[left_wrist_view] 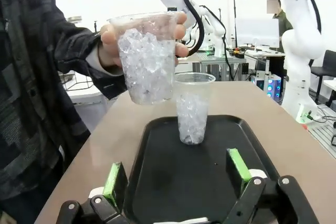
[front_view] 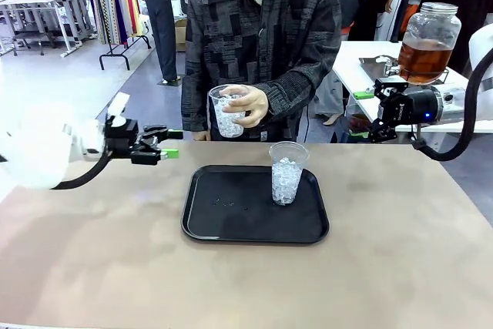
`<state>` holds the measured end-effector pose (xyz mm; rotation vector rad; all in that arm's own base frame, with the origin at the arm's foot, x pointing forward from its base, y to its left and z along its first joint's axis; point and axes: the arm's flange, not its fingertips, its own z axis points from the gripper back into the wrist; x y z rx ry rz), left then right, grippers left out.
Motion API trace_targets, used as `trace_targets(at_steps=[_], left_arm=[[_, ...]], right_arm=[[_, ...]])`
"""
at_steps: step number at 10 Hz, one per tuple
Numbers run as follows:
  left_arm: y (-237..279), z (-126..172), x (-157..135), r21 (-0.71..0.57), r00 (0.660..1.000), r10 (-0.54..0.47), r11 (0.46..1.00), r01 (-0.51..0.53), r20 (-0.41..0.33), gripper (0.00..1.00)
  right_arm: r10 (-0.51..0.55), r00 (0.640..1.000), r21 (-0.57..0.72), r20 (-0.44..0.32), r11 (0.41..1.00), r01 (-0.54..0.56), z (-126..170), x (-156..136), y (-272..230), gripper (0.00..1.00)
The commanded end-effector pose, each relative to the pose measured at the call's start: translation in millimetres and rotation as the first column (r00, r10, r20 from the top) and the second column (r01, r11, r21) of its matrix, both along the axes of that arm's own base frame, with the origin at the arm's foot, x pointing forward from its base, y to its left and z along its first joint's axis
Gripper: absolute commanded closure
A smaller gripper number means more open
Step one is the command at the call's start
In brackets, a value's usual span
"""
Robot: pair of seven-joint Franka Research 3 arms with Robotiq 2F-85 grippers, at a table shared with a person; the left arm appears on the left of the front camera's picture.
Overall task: Pour the drink into the iced cup.
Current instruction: Open the gripper to release the iced cup you were holding, then pick up the iced cup indicated by the human and present it to them.
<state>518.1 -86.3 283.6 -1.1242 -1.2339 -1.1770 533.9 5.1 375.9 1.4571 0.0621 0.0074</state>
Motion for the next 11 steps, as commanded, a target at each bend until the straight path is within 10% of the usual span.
trace_targets(at_steps=[1, 11], left_arm=[[15, -6, -13, -0.028, 1.0, 0.007, 1.0, -0.006, 0.028, 0.0], [26, -13, -10, -0.017, 0.999, 0.031, 0.999, -0.031, -0.006, 0.0]], right_arm=[[-0.005, 1.0, -0.004, 0.004, 1.0, 0.005, 1, 0, 0, 0.0], [-0.005, 1.0, -0.004, 0.004, 1.0, 0.005, 1, 0, 0, 0.0]])
